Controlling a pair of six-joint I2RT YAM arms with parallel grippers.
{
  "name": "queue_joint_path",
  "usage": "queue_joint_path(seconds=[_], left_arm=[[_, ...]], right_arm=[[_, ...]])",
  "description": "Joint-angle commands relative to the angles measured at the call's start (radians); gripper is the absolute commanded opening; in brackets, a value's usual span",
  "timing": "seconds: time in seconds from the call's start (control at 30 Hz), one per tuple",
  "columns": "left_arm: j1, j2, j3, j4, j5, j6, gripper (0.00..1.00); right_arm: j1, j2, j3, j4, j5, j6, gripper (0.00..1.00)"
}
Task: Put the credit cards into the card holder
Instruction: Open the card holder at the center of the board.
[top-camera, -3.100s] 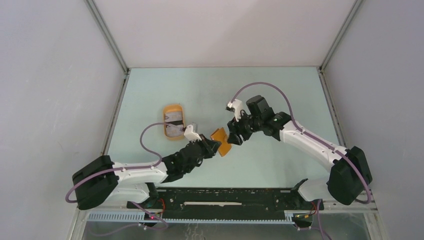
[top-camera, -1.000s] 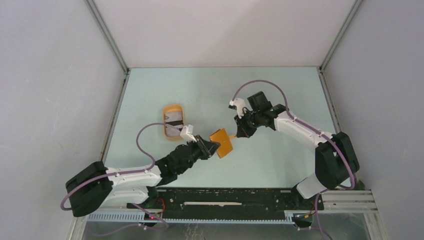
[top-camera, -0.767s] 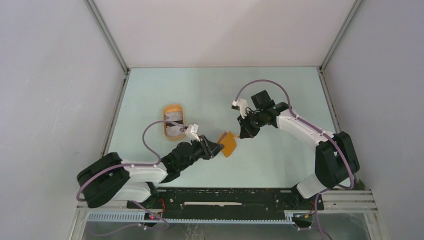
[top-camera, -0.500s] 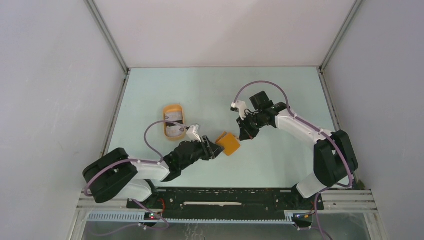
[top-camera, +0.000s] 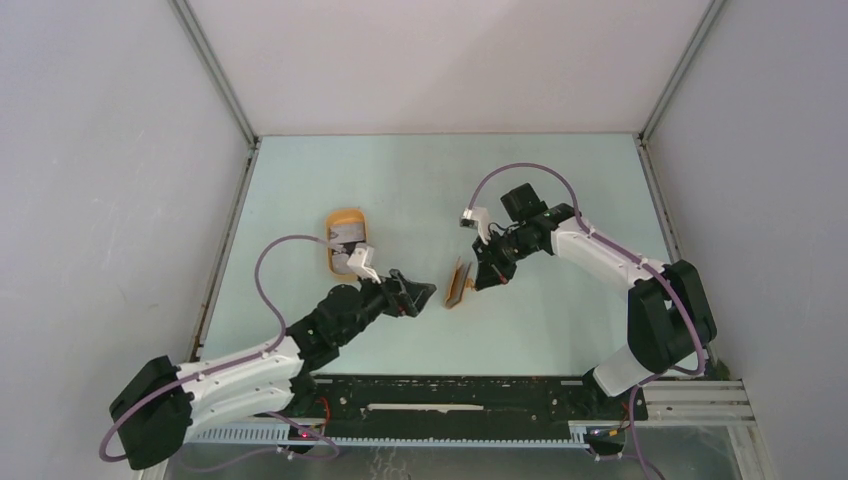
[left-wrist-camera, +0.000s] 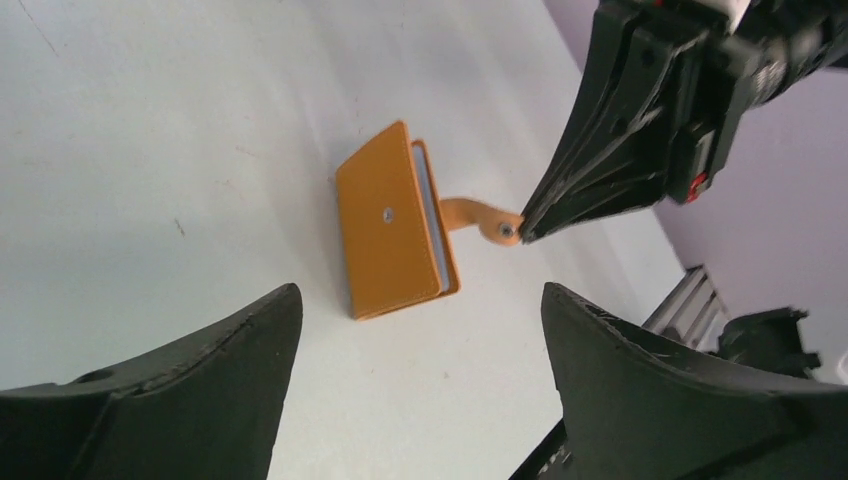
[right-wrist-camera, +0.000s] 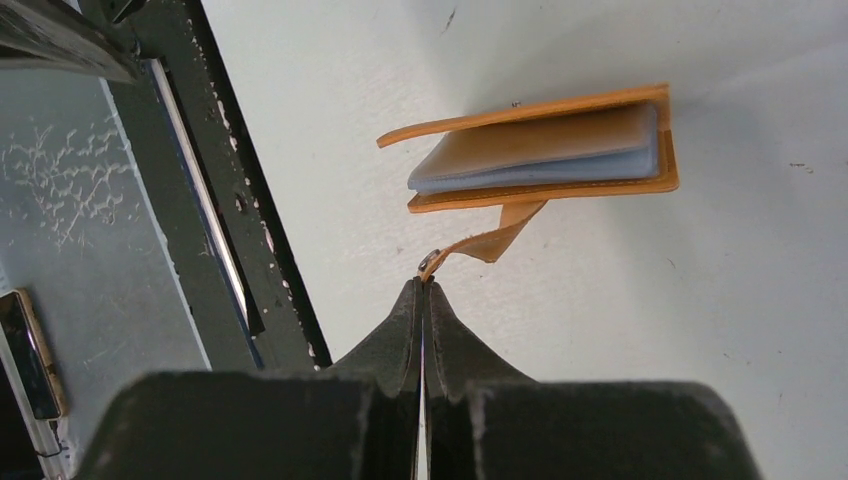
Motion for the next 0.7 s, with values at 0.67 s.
queue_joint_path(seconds=[0.67], left_arm=[[-0.033, 0.424, 0.326, -0.109, 0.154, 0.110, 0.93]], right_arm=[[-0.009, 0.031, 0.054, 0.004, 0.021, 0.022, 0.00]])
